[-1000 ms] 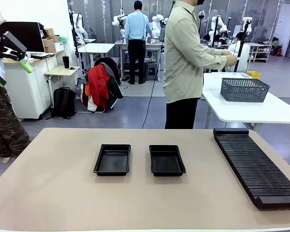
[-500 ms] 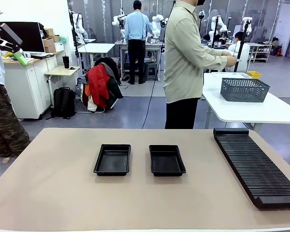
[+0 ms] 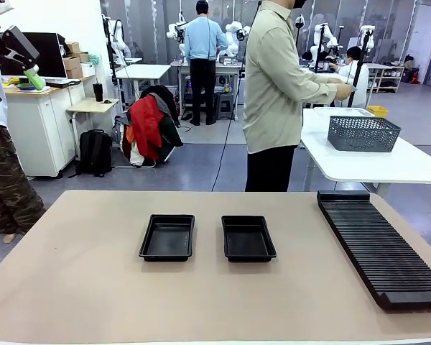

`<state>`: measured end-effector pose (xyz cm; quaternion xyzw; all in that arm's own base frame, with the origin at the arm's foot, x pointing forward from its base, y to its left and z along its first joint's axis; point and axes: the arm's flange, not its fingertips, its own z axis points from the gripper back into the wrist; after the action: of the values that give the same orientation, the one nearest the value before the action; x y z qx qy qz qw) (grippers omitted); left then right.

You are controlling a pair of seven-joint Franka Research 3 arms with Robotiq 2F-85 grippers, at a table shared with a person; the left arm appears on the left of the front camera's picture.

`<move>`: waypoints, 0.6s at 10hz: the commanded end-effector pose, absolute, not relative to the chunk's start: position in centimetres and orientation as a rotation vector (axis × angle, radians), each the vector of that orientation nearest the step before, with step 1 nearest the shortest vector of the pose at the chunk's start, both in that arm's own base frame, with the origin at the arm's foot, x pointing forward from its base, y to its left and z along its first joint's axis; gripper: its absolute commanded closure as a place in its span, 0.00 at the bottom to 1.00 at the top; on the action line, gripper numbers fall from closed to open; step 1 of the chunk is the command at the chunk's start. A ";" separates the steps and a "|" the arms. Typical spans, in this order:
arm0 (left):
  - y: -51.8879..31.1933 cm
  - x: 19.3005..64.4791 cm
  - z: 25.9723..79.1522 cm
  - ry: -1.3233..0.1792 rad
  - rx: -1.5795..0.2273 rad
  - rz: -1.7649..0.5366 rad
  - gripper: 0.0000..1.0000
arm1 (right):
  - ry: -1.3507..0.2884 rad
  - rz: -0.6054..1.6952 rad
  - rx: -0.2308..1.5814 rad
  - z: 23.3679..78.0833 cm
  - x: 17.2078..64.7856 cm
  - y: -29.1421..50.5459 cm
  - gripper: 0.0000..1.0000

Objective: Inspect and transfer BCBs to ESD trays.
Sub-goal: Pick up the Blank PCB from the PCB Rack and place it in the left ESD tray.

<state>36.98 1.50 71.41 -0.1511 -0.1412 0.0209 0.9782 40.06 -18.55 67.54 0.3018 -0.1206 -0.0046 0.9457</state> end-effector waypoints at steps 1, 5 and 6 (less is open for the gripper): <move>1.7 37.3 71.6 -0.259 -0.268 0.033 0.00 | -0.229 0.009 0.605 67.7 39.9 -18.8 0.00; 1.5 37.3 71.4 -0.279 -0.294 0.032 0.00 | -0.248 -0.009 0.614 67.7 40.0 -18.6 0.00; 1.5 37.3 71.4 -0.279 -0.294 0.032 0.00 | -0.248 -0.009 0.614 67.7 40.0 -18.6 0.00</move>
<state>37.29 1.36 71.40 -0.1459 -0.1381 0.0124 0.9795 40.04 -18.60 67.70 0.3010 -0.1223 -0.0046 0.9457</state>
